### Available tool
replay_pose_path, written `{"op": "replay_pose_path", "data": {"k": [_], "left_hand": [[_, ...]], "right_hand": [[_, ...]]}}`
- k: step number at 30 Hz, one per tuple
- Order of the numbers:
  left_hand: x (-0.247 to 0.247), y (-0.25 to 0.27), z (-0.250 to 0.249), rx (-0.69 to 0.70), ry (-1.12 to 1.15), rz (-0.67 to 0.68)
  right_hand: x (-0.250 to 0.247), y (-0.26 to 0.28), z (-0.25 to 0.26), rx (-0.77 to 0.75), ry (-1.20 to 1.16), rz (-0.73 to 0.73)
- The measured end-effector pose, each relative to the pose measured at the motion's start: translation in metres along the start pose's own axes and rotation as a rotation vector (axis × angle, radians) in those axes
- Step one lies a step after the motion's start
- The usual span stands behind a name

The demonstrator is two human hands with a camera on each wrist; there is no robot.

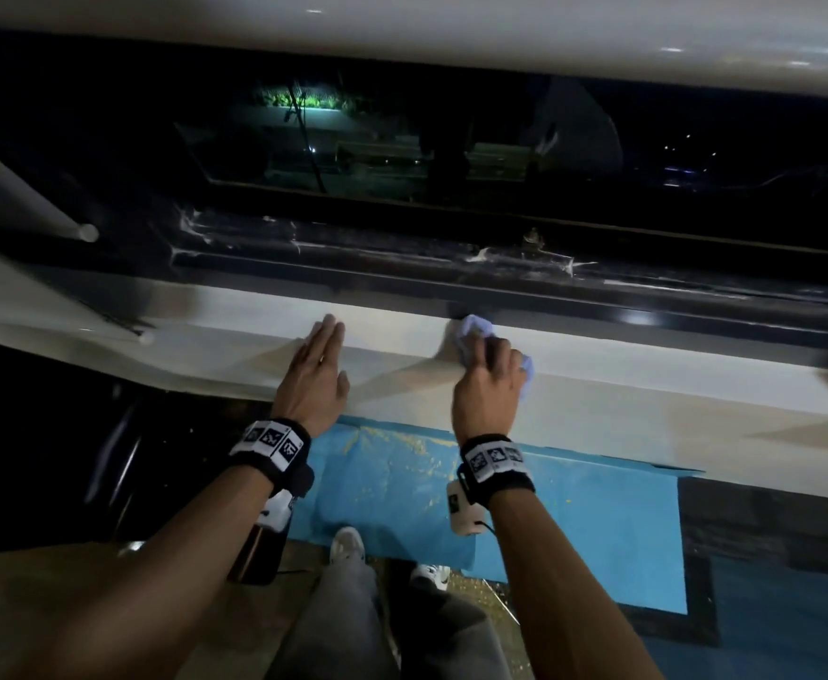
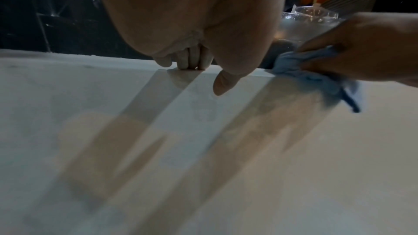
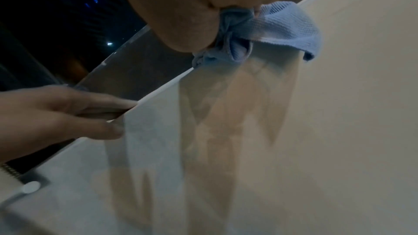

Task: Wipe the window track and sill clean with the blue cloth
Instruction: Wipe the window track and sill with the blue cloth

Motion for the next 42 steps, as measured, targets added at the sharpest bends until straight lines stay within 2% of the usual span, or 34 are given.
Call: {"op": "replay_pose_path", "data": {"k": [4,8,11,14,16,19,21,23,26,29,31,33,36,39,42], "left_hand": [[-0.001,0.001,0.002,0.006,-0.009,0.040],[-0.016,0.003,0.026,0.032,-0.006,0.068],[-0.025,0.007,0.054,-0.025,-0.030,0.117],[-0.031,0.009,0.068,-0.012,-0.038,0.173],[-0.033,0.009,0.073,0.013,-0.048,0.201],[-0.036,0.007,0.078,0.037,-0.059,0.219],[-0.037,0.007,0.081,0.048,-0.079,0.202],[-0.041,0.006,0.088,0.027,-0.083,0.156],[-0.043,0.009,0.108,-0.027,-0.074,0.139],[-0.042,0.011,0.115,-0.014,-0.097,0.169],[-0.043,0.010,0.111,-0.020,-0.097,0.183],[-0.045,0.010,0.108,-0.032,-0.090,0.198],[-0.046,0.011,0.110,-0.027,-0.097,0.200],[-0.051,0.012,0.120,-0.014,-0.081,0.133],[-0.054,0.016,0.134,-0.041,-0.074,0.118]], "right_hand": [[0.022,-0.010,0.057,-0.149,-0.042,0.098],[0.014,-0.014,0.025,-0.195,-0.009,0.131],[0.003,-0.009,0.007,-0.079,0.060,0.082],[0.017,-0.004,0.037,0.115,0.027,0.022],[0.034,0.000,0.078,0.124,-0.015,0.035],[0.053,-0.007,0.126,0.011,-0.023,0.125],[0.052,-0.013,0.123,-0.044,-0.006,0.200],[0.042,-0.011,0.093,-0.061,0.024,0.193],[0.029,0.002,0.055,0.085,0.027,0.063],[0.044,0.004,0.084,0.205,-0.011,0.025],[0.055,0.001,0.116,0.157,-0.043,0.082],[0.061,-0.001,0.131,0.028,-0.006,0.146],[0.054,-0.001,0.111,-0.114,0.065,0.184],[0.045,0.005,0.084,0.016,0.072,0.123],[0.053,0.009,0.109,0.155,-0.004,0.034]]}}
Point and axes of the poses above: each hand's wrist, its own y-axis away from the middle knuckle, its own x-axis out of the palm, z = x × y, the point moved 5 cm from there along -y, towards the middle knuckle, and after that the axes turned 8 degrees about z, right-handed, at the moved point
